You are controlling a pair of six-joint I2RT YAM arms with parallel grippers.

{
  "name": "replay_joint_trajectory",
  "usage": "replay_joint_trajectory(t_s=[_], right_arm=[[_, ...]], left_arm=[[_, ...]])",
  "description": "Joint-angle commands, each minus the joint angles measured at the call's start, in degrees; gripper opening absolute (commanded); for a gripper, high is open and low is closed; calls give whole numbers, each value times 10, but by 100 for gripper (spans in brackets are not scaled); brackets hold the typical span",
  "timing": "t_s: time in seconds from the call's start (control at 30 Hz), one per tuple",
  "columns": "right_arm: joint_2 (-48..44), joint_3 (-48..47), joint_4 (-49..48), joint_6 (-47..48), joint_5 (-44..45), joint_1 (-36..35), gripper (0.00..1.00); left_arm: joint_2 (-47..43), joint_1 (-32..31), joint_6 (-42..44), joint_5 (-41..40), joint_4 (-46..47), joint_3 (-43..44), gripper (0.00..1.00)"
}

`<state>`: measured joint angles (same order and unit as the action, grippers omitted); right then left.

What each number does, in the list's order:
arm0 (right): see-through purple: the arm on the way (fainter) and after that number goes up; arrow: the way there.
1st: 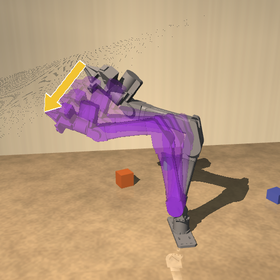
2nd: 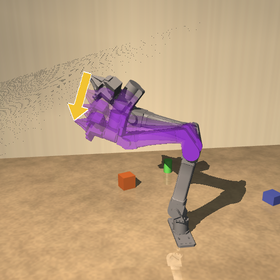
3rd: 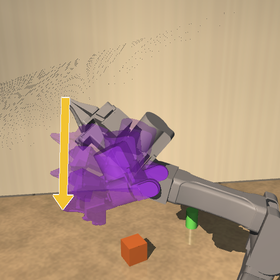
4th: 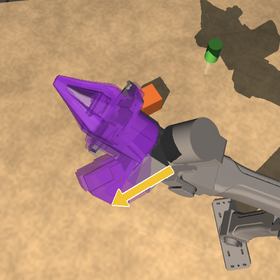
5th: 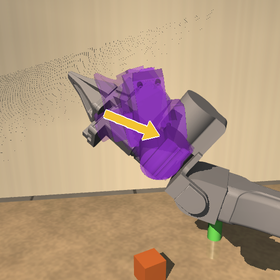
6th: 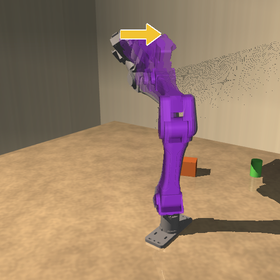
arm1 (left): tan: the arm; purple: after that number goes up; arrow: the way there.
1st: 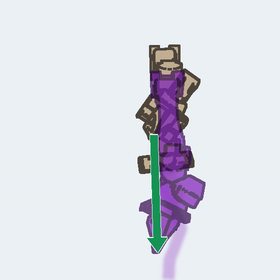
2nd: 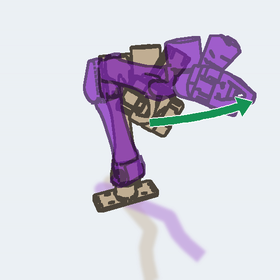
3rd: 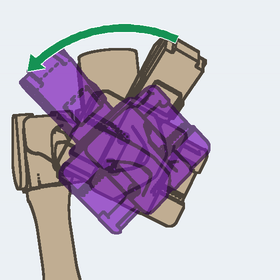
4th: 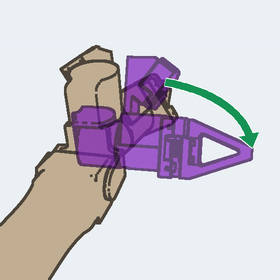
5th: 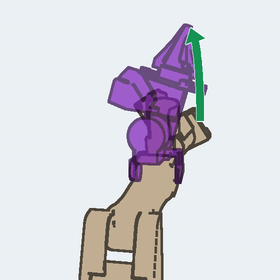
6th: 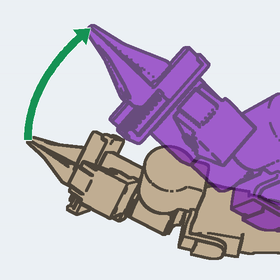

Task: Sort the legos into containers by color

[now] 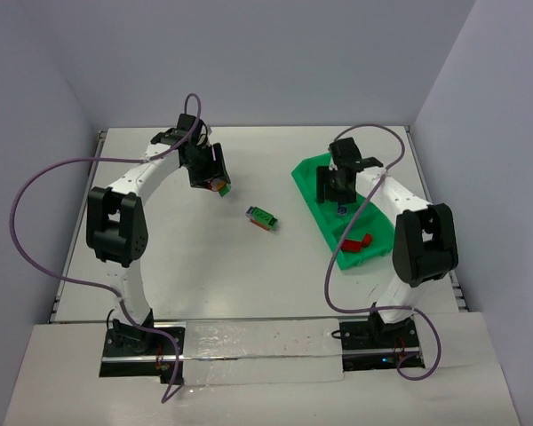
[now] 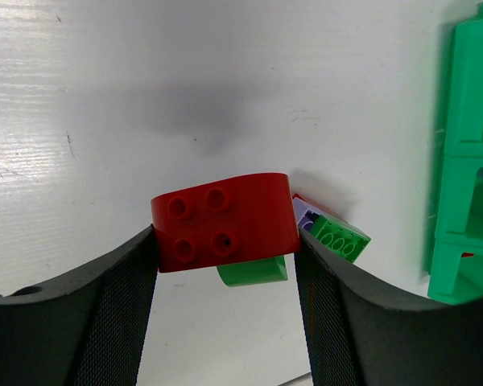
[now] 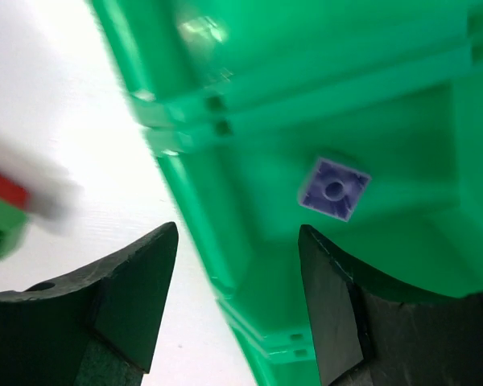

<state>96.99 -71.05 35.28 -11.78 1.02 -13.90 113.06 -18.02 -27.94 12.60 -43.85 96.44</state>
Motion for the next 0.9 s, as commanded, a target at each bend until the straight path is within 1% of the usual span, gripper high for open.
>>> replay_joint_trajectory(t_s=[0.0, 0.2, 0.3, 0.47, 0.53, 0.57, 0.7, 0.77, 0.87], right_arm=[[-14, -101, -2, 3, -45, -22, 68], [-19, -142, -12, 23, -91, -64, 68], [-35, -126, -55, 44, -119, -101, 67], [-62, -67, -169, 65, -173, -152, 65], [-74, -42, -217, 75, -182, -177, 63], [-73, -35, -236, 75, -184, -178, 63], [-44, -37, -272, 84, -192, -196, 63], [-5, -69, -263, 72, -212, -199, 64], [17, -92, -268, 42, -224, -199, 66]], left_arm=[[-27, -4, -8, 10, 22, 19, 0], [-19, -17, -14, 28, 30, 35, 0], [-14, -22, -17, 40, 32, 41, 0], [-10, -28, -20, 63, 36, 44, 0], [-12, -28, -20, 73, 38, 40, 0], [-14, -28, -20, 73, 38, 39, 0], [-23, -28, -18, 85, 40, 22, 0], [-35, -29, -18, 88, 44, 9, 0], [-42, -28, -17, 94, 45, 3, 0]])
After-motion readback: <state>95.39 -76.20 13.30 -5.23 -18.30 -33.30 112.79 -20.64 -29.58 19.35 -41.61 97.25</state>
